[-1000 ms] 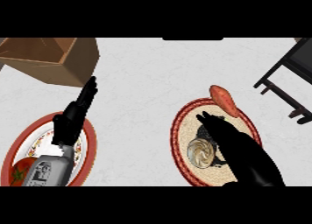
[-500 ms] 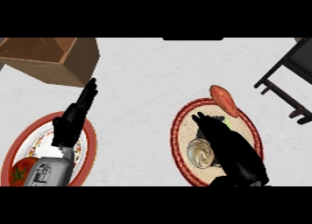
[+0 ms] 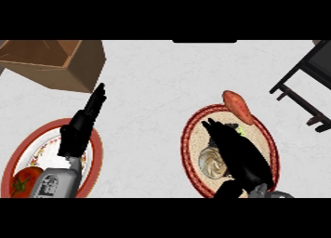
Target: Pick the cupcake from the placemat and place it in the tiered shelf
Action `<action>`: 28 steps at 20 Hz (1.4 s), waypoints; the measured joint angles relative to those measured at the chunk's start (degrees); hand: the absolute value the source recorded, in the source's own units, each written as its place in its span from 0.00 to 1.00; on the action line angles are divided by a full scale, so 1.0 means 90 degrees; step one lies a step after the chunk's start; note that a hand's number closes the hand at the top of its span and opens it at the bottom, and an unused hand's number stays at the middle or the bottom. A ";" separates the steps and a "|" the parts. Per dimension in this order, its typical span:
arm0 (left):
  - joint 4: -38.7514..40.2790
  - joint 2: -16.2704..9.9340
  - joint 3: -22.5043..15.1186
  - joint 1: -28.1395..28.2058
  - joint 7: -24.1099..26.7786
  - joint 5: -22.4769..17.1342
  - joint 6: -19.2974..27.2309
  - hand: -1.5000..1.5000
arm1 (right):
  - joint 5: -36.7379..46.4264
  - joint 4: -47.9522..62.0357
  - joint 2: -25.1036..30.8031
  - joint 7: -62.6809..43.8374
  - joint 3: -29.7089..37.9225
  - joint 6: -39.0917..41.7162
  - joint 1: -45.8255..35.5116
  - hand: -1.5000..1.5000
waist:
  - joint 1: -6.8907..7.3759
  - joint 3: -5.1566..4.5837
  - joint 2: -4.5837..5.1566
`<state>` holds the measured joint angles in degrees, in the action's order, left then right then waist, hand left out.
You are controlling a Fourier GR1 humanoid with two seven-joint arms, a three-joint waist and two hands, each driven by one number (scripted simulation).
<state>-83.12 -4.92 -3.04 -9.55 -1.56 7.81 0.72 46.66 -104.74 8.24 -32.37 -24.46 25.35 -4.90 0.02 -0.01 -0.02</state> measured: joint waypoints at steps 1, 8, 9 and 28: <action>0.0021 0.0013 0.0010 -0.0005 0.0028 0.0015 -0.0008 0.50 | 0.0029 0.0039 0.0023 0.0109 0.0049 -0.0018 0.0039 0.00 | -0.0001 0.0001 0.0000; 0.0094 0.0072 0.0075 -0.0162 -0.0055 0.0069 -0.0073 0.50 | 0.0308 0.0385 -0.0125 0.0483 0.0068 -0.0208 0.0196 0.00 | -0.0006 0.0000 0.0000; 0.0037 0.0112 0.0041 -0.0123 -0.0062 0.0121 -0.0028 0.50 | 0.0327 0.0463 -0.0157 0.0536 0.0104 -0.0228 0.0173 0.00 | -0.0004 0.0001 -0.0001; 0.0055 0.0130 0.0211 -0.0013 0.0070 0.0145 -0.0160 0.50 | 0.1105 0.0900 0.0050 0.1598 -0.0077 -0.0539 0.0346 1.00 | -0.0010 -0.0001 -0.0003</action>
<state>-82.62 -3.76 -1.14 -9.67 -0.93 9.12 -0.72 56.61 -96.64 8.69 -17.99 -25.15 20.50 -1.79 -0.06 -0.01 -0.05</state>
